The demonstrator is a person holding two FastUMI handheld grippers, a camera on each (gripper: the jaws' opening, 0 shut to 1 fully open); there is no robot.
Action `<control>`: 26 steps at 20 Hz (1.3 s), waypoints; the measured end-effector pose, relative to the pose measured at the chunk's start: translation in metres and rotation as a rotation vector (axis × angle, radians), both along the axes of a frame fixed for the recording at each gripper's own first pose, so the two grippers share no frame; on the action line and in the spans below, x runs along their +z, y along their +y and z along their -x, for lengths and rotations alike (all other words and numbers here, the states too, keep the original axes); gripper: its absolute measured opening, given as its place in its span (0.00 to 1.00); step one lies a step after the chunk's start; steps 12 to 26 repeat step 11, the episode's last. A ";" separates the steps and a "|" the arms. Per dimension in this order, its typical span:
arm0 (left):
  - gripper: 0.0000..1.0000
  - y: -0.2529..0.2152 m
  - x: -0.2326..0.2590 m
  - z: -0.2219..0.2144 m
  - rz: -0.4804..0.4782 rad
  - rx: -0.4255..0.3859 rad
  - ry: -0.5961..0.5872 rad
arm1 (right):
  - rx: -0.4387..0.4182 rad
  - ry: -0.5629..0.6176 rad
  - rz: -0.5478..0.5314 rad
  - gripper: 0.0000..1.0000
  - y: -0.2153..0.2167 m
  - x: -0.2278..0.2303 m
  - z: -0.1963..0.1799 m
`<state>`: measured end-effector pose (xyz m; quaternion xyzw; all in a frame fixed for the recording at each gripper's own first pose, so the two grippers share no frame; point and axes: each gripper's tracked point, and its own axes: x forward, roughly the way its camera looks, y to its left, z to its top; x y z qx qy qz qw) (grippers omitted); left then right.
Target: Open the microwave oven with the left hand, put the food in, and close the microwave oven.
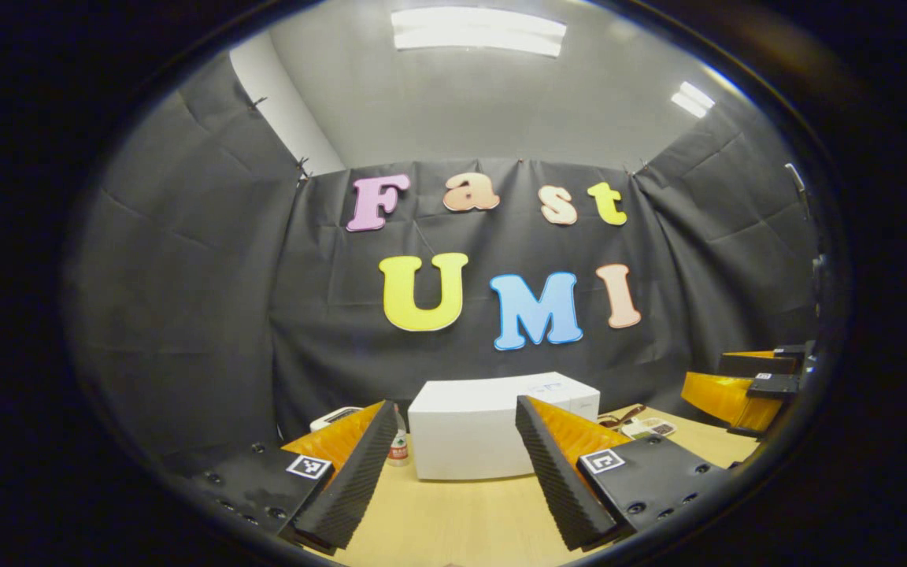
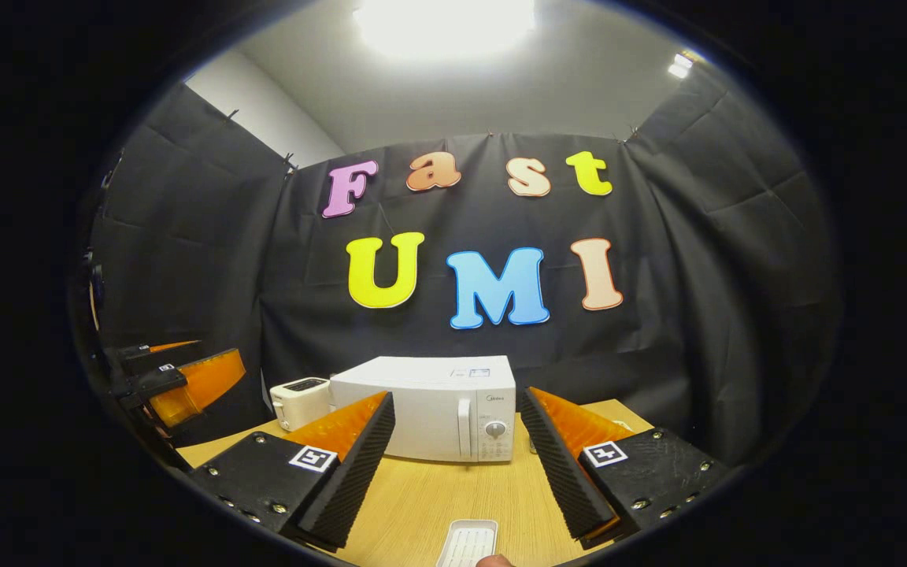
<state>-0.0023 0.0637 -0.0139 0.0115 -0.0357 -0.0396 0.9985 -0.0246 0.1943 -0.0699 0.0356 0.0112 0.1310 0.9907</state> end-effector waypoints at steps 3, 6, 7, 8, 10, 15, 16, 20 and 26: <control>1.00 0.006 0.003 0.004 0.004 0.011 -0.008 | 0.005 -0.006 0.005 0.98 0.004 0.000 0.002; 1.00 0.009 0.005 0.006 -0.010 0.011 -0.018 | 0.008 -0.018 0.003 0.98 0.009 0.004 0.005; 1.00 0.011 0.006 0.007 -0.018 0.011 -0.022 | 0.011 -0.021 0.001 0.98 0.011 0.005 0.005; 0.99 0.011 0.008 0.007 -0.021 0.012 -0.026 | 0.016 -0.023 0.001 0.98 0.013 0.006 0.006; 1.00 0.010 0.011 0.006 -0.019 0.007 -0.033 | 0.021 -0.030 0.004 0.98 0.016 0.008 0.007; 1.00 0.010 0.013 0.006 -0.020 0.003 -0.037 | 0.021 -0.037 0.005 0.98 0.017 0.010 0.006; 1.00 0.010 0.013 0.006 -0.020 0.003 -0.037 | 0.021 -0.037 0.005 0.98 0.017 0.010 0.006; 1.00 0.010 0.013 0.006 -0.020 0.003 -0.037 | 0.021 -0.037 0.005 0.98 0.017 0.010 0.006; 1.00 0.010 0.013 0.006 -0.020 0.003 -0.037 | 0.021 -0.037 0.005 0.98 0.017 0.010 0.006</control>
